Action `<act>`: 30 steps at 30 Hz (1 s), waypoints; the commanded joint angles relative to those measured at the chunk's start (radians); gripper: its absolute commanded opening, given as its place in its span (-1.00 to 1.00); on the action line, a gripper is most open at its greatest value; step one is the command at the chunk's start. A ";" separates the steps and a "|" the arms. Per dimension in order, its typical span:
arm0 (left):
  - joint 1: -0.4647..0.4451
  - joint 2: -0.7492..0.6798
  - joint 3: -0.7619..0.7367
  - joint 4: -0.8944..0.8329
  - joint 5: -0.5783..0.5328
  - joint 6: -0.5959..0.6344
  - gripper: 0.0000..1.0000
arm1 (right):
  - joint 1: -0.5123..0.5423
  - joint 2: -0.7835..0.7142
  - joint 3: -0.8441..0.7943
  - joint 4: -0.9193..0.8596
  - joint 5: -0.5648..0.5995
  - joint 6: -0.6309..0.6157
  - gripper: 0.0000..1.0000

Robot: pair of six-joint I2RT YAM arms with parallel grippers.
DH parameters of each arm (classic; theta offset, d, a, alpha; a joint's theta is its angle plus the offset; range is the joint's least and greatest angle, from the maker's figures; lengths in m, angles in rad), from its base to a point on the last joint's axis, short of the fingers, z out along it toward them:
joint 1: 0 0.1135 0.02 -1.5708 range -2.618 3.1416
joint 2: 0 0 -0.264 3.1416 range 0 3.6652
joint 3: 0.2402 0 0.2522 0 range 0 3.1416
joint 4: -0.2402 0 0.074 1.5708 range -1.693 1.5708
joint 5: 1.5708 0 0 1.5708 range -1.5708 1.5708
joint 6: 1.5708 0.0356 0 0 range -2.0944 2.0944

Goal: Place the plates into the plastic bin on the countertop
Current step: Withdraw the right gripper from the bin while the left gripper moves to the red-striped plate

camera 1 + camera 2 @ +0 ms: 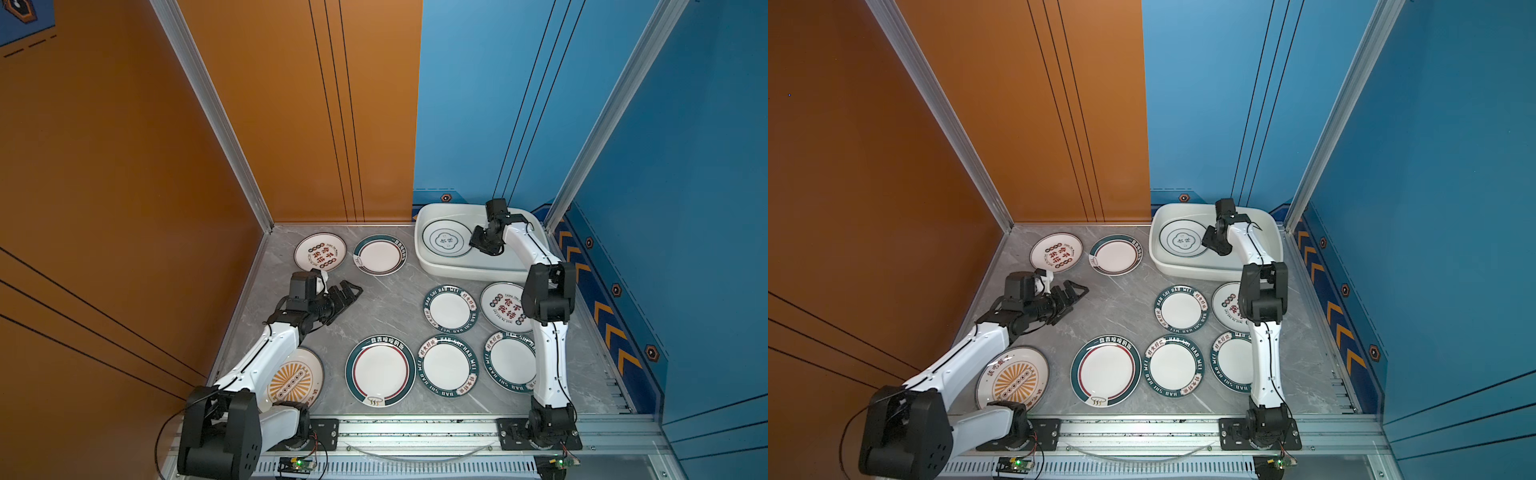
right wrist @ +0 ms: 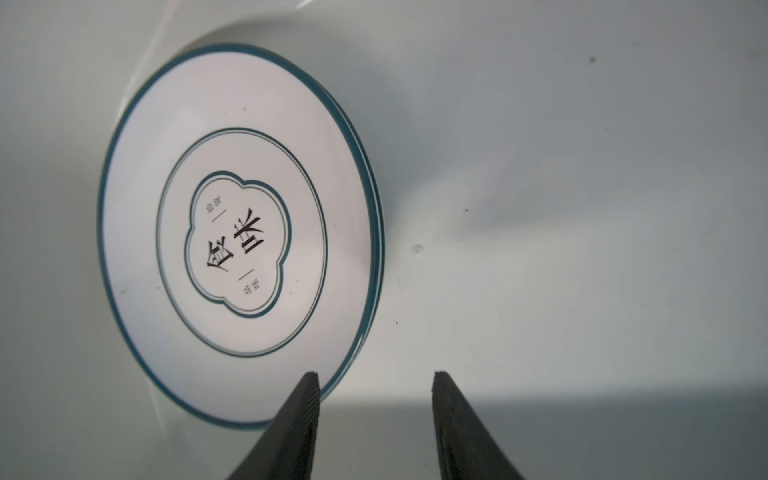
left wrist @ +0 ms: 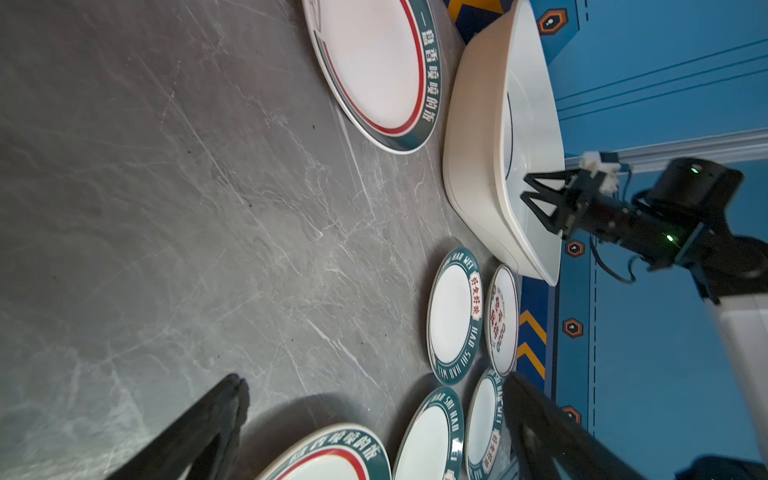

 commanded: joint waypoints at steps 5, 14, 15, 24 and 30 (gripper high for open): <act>-0.065 0.186 0.106 0.116 -0.202 -0.106 0.99 | -0.026 -0.418 -0.204 0.106 -0.064 -0.042 -0.04; -0.090 0.441 0.216 0.217 -0.314 -0.177 0.88 | -0.045 -0.698 -0.553 0.204 -0.158 -0.014 -0.05; -0.089 0.471 0.234 0.226 -0.305 -0.181 0.86 | -0.048 -0.723 -0.588 0.210 -0.169 -0.011 -0.05; -0.091 0.658 0.339 0.256 -0.265 -0.181 0.75 | -0.051 -0.890 -0.845 0.302 -0.234 0.049 -0.05; -0.079 0.738 0.406 0.260 -0.273 -0.190 0.50 | -0.054 -0.963 -0.953 0.309 -0.240 0.051 -0.05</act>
